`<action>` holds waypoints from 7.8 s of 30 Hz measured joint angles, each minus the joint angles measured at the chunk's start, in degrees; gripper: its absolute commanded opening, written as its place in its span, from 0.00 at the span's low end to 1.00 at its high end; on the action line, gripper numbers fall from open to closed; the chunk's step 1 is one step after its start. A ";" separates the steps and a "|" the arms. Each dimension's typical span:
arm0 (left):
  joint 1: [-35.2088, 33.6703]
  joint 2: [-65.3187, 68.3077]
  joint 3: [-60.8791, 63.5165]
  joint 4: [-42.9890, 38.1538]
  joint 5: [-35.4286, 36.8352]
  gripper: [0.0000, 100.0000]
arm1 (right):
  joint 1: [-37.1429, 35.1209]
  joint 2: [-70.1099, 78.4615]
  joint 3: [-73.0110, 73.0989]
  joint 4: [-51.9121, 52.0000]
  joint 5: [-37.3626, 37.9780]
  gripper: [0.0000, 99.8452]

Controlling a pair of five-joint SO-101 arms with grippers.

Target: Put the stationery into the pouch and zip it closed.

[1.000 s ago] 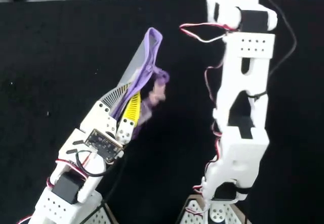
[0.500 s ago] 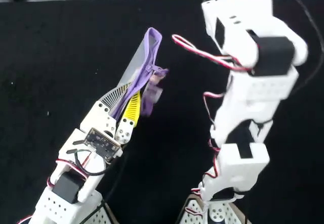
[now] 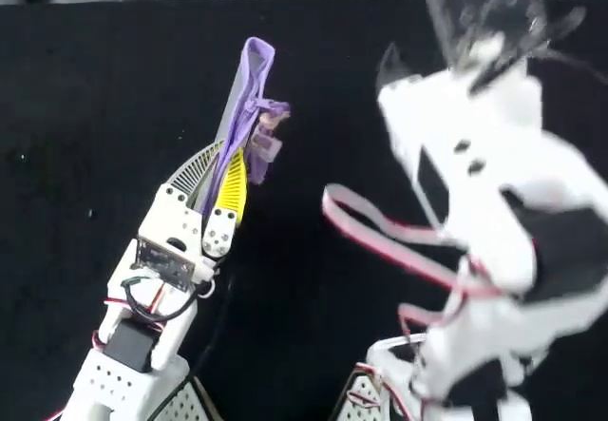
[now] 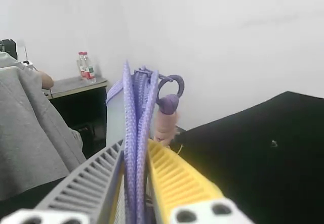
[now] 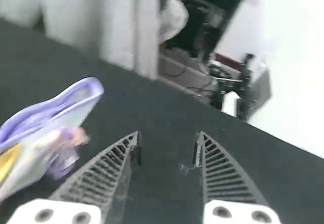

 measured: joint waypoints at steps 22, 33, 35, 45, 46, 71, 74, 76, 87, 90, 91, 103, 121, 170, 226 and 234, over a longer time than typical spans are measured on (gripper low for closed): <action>-0.44 -5.45 0.09 0.26 4.66 0.03 | -15.65 -42.20 78.77 -38.07 6.07 0.17; 0.79 -5.45 0.09 0.26 4.75 0.03 | -22.68 -50.20 102.95 -60.84 6.07 0.16; 0.79 -5.45 0.09 0.26 4.75 0.03 | -22.24 -51.16 106.64 -65.41 6.07 0.16; 0.79 -5.45 0.09 0.26 4.75 0.03 | -17.49 -55.47 117.71 -81.05 6.07 0.16; 0.79 -5.45 0.09 0.26 4.75 0.03 | -17.49 -55.47 118.51 -82.73 6.07 0.16; 0.79 -5.45 0.09 0.26 4.75 0.03 | -15.38 -40.70 119.30 -96.18 5.98 0.16; 0.79 -5.45 0.09 0.26 4.75 0.03 | -15.38 -40.70 119.30 -96.18 5.98 0.16; 0.79 -5.45 0.09 0.26 4.75 0.03 | -15.38 -40.97 119.30 -96.18 5.98 0.16; 0.79 -5.45 0.09 0.26 4.75 0.03 | -15.38 -47.12 119.30 -96.18 5.98 0.08; 0.79 -5.45 0.09 0.26 4.75 0.03 | -15.38 -46.33 119.30 -96.18 5.98 0.02; 0.79 -5.45 0.09 0.26 4.75 0.03 | -15.38 -45.54 119.30 -96.18 5.98 0.01; 0.79 -5.45 0.09 0.26 4.75 0.03 | -15.38 -39.21 115.87 -96.79 5.89 0.07; 0.79 -5.45 0.09 0.26 4.75 0.03 | -15.38 -38.24 115.87 -96.79 2.55 0.09; -2.11 -6.42 2.55 -0.35 4.66 0.03 | -2.29 -7.65 63.47 -76.75 14.42 0.01; -3.34 -6.42 2.55 -0.35 4.92 0.03 | -11.43 6.15 64.26 -63.21 14.24 0.17; -3.34 -6.42 2.55 -0.35 4.92 0.03 | -13.19 0.70 77.98 -76.84 14.51 0.17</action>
